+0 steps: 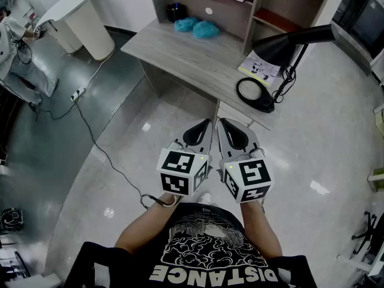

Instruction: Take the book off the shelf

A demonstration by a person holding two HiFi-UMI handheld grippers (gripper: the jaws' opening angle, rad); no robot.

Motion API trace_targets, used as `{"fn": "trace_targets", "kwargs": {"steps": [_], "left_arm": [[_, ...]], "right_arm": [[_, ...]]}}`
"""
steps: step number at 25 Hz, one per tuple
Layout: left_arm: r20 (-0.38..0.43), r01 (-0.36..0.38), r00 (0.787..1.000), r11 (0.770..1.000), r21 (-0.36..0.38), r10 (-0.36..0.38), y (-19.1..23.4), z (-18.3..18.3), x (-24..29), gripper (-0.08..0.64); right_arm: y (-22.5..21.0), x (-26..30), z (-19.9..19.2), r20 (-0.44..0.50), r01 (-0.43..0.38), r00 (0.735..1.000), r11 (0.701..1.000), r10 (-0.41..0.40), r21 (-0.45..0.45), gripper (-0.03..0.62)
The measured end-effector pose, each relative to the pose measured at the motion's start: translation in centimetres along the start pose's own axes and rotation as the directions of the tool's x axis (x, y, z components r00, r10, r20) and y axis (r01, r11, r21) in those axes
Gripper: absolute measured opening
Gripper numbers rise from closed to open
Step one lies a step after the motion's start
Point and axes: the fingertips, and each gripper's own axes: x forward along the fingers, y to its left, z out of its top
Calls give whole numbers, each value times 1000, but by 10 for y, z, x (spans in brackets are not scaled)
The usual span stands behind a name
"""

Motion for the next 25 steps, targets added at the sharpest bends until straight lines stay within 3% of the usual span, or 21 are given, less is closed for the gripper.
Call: {"fn": "trace_targets", "kwargs": {"steps": [12,19,25], "left_arm": [[-1,-5,1000,1000,-6,5,-6,0,2,9],[7,-29,1000,999,-17,29,16,5,2,9],[10,-8,1000,1000,-28,8,46,14,22,9]], "right_arm": [[-10,-3,0,9,8,1000,1000,-8,17,17],[0,16,1,-4,-13,1000,1000,13,20,18],[-7,49,4,-13,20,1000,999,-20,25,18]]}}
